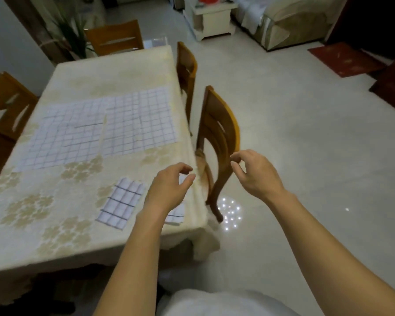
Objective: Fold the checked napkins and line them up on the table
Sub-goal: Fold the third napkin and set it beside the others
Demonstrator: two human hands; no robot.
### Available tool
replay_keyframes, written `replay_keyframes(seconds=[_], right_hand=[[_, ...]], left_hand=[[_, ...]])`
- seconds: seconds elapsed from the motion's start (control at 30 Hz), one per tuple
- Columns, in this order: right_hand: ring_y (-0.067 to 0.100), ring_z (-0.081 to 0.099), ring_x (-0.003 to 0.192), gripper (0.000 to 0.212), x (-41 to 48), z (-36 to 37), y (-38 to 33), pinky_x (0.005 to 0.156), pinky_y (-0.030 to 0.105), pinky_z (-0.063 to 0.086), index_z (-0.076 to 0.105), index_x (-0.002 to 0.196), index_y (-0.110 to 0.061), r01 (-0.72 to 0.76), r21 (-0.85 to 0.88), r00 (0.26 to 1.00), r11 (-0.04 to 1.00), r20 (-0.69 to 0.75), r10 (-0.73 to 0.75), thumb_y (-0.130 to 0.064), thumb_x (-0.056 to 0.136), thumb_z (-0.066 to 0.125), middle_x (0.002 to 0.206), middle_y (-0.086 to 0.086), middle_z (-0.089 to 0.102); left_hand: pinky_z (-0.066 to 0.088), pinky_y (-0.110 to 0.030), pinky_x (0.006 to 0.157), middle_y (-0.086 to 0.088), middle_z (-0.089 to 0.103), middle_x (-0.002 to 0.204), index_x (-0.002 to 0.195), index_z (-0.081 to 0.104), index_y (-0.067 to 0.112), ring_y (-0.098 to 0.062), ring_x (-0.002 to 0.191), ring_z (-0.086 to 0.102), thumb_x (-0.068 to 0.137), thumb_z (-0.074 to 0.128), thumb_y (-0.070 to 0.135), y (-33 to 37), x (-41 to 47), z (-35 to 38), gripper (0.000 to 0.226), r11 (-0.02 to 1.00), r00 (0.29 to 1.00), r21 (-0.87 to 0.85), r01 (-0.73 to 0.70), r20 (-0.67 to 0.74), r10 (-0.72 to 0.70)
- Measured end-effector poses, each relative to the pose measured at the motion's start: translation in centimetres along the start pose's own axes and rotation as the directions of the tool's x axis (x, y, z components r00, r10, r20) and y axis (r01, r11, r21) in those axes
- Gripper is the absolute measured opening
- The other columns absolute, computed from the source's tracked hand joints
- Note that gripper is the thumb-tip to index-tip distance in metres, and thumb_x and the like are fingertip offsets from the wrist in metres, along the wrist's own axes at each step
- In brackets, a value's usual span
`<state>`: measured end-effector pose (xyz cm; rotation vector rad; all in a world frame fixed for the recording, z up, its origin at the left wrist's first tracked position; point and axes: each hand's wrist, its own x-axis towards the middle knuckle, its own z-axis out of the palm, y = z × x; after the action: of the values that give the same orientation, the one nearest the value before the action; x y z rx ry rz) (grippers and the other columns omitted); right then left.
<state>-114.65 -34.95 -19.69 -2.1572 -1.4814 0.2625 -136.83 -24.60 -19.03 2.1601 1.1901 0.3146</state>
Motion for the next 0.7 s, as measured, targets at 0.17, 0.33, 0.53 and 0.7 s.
replay_keyframes(seconds=[0.17,0.33,0.53,0.7], right_hand=[[0.020,0.062,0.116,0.031,-0.7,-7.2,5.6,0.097,0.027,0.045,0.064,0.128,-0.015,-0.082,-0.003,0.995,0.997,-0.048,0.082,-0.029,0.101,0.057,0.126,0.002,0.066],[0.024,0.062,0.117,0.031,2.8,-9.7,8.5,0.098,0.032,0.046,0.064,0.128,-0.013,-0.059,0.011,0.996,0.998,-0.060,0.059,-0.026,0.101,0.058,0.128,0.005,0.066],[0.022,0.062,0.114,0.030,10.9,-12.1,12.9,0.099,0.037,0.047,0.064,0.126,-0.016,0.005,-0.077,0.999,0.997,-0.044,-0.009,-0.029,0.100,0.057,0.125,0.001,0.067],[0.022,0.062,0.115,0.031,18.7,-14.9,16.5,0.102,0.041,0.047,0.063,0.128,-0.017,-0.008,-0.162,1.000,0.987,0.019,0.011,-0.030,0.101,0.056,0.126,0.001,0.066]], left_hand=[[0.042,-0.020,0.085,0.015,0.066,0.120,0.127,0.067,0.027,-0.004,0.110,0.058,0.103,0.059,0.039,7.9,2.5,2.4,0.028,0.997,0.997,0.015,-0.079,-0.020,0.079],[0.040,-0.017,0.082,0.012,0.067,0.123,0.128,0.067,0.026,-0.001,0.105,0.054,0.103,0.058,0.039,11.9,6.7,2.9,0.029,0.986,0.992,0.119,-0.116,-0.043,0.122],[0.053,-0.037,0.097,0.009,0.069,0.120,0.125,0.068,0.025,-0.009,0.111,0.062,0.102,0.059,0.039,14.9,15.1,5.3,0.028,0.987,0.984,0.063,-0.149,-0.091,0.155],[0.054,-0.043,0.099,0.010,0.068,0.121,0.127,0.066,0.026,-0.012,0.112,0.062,0.102,0.057,0.046,17.4,24.6,6.7,0.033,0.990,0.985,-0.020,-0.142,-0.100,0.140]])
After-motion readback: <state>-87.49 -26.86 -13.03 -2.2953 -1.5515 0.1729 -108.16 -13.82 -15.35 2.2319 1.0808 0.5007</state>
